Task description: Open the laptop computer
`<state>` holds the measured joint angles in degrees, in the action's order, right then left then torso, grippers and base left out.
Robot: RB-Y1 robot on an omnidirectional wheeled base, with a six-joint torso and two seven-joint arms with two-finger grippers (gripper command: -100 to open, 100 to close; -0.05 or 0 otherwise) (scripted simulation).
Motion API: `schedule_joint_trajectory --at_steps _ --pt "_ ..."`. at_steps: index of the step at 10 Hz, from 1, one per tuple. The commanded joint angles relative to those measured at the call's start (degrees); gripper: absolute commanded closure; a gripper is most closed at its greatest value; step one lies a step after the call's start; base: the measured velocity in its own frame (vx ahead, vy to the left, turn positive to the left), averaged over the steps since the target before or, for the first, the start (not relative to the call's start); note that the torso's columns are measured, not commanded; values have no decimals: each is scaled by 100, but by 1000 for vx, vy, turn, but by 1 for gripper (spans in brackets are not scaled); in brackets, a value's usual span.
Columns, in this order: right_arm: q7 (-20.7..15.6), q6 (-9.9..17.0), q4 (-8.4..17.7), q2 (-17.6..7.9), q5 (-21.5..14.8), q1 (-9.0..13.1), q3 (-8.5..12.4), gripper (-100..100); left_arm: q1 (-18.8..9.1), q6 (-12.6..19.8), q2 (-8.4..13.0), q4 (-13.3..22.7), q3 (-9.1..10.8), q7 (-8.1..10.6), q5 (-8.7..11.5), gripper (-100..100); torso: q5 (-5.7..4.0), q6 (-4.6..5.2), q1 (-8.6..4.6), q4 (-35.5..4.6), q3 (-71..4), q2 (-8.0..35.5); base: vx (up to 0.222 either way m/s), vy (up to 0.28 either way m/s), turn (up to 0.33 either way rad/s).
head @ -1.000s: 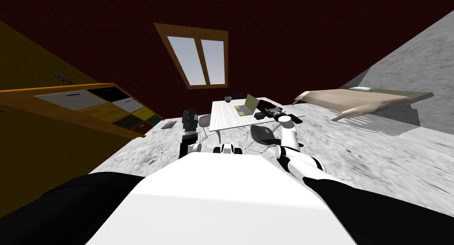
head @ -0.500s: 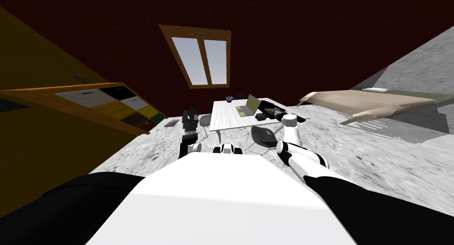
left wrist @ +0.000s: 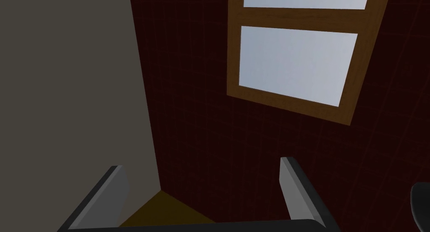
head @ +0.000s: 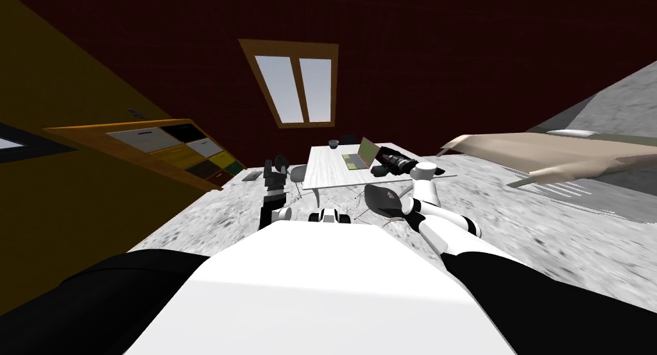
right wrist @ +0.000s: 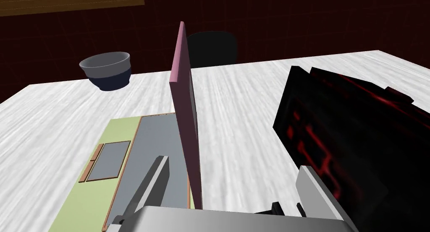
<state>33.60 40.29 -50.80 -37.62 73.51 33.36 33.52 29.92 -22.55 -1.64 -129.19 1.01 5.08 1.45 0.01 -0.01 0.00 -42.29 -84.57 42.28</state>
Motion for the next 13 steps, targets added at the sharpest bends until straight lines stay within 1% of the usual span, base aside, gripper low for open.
schedule_joint_trajectory --at_steps 1,2,3,4,5,6,7,8,9,10,11,13 --pt "225 419 503 -141 360 265 124 -100 0 0 0 0 0 0 0 0 -1 3 1 1 0 0 19 -59 99" --pt "225 467 661 -141 360 265 124 -100 0 0 0 0 0 0 0 0 -1 0 -4 0 -1 -1 18 -50 63" --pt "225 467 712 -141 360 265 124 -100 0 0 0 0 0 0 0 0 -2 3 0 1 0 -1 5 -17 -6" --pt "351 717 942 -235 589 428 202 -100 0 0 0 0 0 0 0 0 1 3 9 0 3 4 7 -24 76" --pt "351 717 1027 -235 589 428 202 -100 0 0 0 0 0 0 0 0 3 -2 6 -1 2 3 11 -42 78" --pt "470 952 1213 -323 802 578 273 -100 0 0 0 0 0 0 0 0 -1 1 -2 0 0 0 7 -66 110" --pt "470 952 1371 -323 802 578 273 -100 0 0 0 0 0 0 0 0 -3 0 -10 0 0 0 7 -56 62" --pt "582 1170 1533 -405 999 714 337 -100 0 0 0 0 0 0 0 0 -4 4 -5 1 1 0 15 -65 91" --pt "582 1170 1690 -405 999 714 337 -100 0 0 0 0 0 0 0 0 -1 0 -3 1 -1 -2 11 -57 53" --pt "687 1370 1888 -479 1179 837 395 -100 1 0 0 0 0 0 0 0 -1 3 2 2 0 -1 13 -55 76" --pt "687 1370 1988 -479 1179 837 395 -100 0 0 0 0 0 0 0 0 1 0 3 0 0 -1 11 -44 65" --pt "872 1713 2416 -604 1486 1040 491 -100 0 0 0 0 0 0 0 0 0 0 2 0 1 2 8 -65 96"
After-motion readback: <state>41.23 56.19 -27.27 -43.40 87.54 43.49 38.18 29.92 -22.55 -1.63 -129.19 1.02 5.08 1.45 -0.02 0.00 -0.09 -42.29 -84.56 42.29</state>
